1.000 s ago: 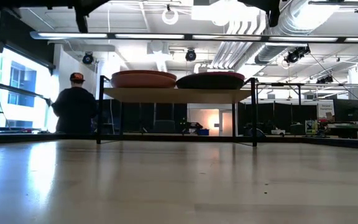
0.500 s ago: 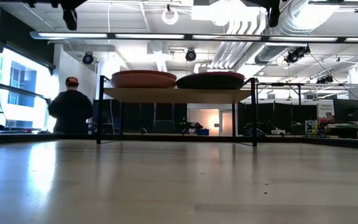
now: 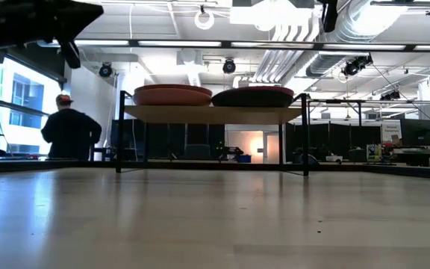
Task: Place and stack plates onto a shelf
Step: Return to Home Position
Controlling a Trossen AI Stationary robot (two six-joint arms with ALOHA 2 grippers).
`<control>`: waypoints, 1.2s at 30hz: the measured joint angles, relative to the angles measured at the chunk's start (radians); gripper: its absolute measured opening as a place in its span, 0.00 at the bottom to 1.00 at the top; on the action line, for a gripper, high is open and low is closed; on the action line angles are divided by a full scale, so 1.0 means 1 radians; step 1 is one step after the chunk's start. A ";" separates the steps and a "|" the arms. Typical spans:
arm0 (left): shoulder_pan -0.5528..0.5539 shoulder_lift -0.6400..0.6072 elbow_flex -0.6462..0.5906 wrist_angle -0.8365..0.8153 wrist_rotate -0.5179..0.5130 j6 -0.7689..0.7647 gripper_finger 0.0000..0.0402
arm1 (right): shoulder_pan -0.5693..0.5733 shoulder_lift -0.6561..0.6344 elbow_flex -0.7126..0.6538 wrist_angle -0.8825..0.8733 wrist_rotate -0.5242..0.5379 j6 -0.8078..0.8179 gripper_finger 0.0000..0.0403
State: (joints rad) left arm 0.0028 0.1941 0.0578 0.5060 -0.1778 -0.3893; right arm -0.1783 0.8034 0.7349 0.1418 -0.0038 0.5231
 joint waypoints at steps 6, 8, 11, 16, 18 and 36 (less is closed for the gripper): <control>-0.025 0.001 -0.045 0.024 -0.028 -0.019 0.00 | 0.003 -0.076 0.000 -0.112 -0.016 0.035 0.01; -0.027 0.000 -0.043 0.033 -0.027 -0.019 0.00 | 0.012 -0.103 0.000 -0.160 -0.017 0.023 0.00; -0.027 0.001 -0.043 0.038 -0.025 -0.049 0.00 | 0.036 -0.137 0.000 -0.224 -0.028 -0.010 0.00; -0.026 0.001 -0.043 0.037 -0.024 -0.131 0.00 | 0.095 -0.201 -0.077 -0.168 -0.031 -0.084 0.00; -0.026 0.002 -0.043 0.033 -0.023 -0.131 0.00 | 0.113 -0.228 -0.141 -0.099 -0.031 -0.096 0.00; -0.026 0.002 -0.043 0.030 -0.023 -0.131 0.00 | 0.132 -0.537 -0.339 -0.004 -0.059 -0.263 0.00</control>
State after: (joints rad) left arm -0.0235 0.1963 0.0147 0.5358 -0.2012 -0.5205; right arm -0.0460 0.2666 0.3958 0.1377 -0.0623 0.2600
